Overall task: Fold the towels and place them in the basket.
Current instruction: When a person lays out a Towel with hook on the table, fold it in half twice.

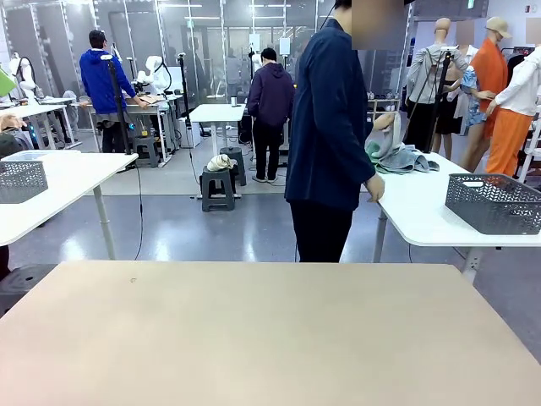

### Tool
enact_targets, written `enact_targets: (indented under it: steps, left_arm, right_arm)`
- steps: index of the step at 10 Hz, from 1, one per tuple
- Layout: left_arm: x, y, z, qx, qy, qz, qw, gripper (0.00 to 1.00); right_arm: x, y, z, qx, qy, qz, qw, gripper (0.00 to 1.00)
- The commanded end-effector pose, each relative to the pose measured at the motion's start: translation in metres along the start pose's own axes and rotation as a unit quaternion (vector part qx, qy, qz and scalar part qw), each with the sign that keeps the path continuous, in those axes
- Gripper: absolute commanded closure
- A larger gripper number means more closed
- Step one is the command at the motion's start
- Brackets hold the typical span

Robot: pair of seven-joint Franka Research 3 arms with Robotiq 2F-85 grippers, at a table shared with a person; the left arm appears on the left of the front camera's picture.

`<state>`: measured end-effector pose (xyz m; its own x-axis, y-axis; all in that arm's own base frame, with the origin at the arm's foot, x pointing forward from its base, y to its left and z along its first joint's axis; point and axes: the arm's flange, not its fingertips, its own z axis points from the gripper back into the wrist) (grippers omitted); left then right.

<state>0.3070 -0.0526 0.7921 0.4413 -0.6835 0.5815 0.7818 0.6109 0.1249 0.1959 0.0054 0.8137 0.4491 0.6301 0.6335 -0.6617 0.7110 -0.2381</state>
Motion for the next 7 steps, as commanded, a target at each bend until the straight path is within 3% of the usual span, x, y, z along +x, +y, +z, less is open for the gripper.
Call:
enact_targets:
  steps: [1,7]
  left_arm:
    - [0.0009,0.0024,0.0029,0.008,-0.009,-0.011,1.0,0.0]
    - [0.0017,0.0025,0.0029,0.01,-0.01,0.001,1.0,0.0]
  right_arm:
    - [0.0001,-0.0004,0.0002,0.0,-0.001,-0.001,1.0,0.0]
    - [0.0001,-0.0004,0.0002,0.0,-0.001,-0.001,1.0,0.0]
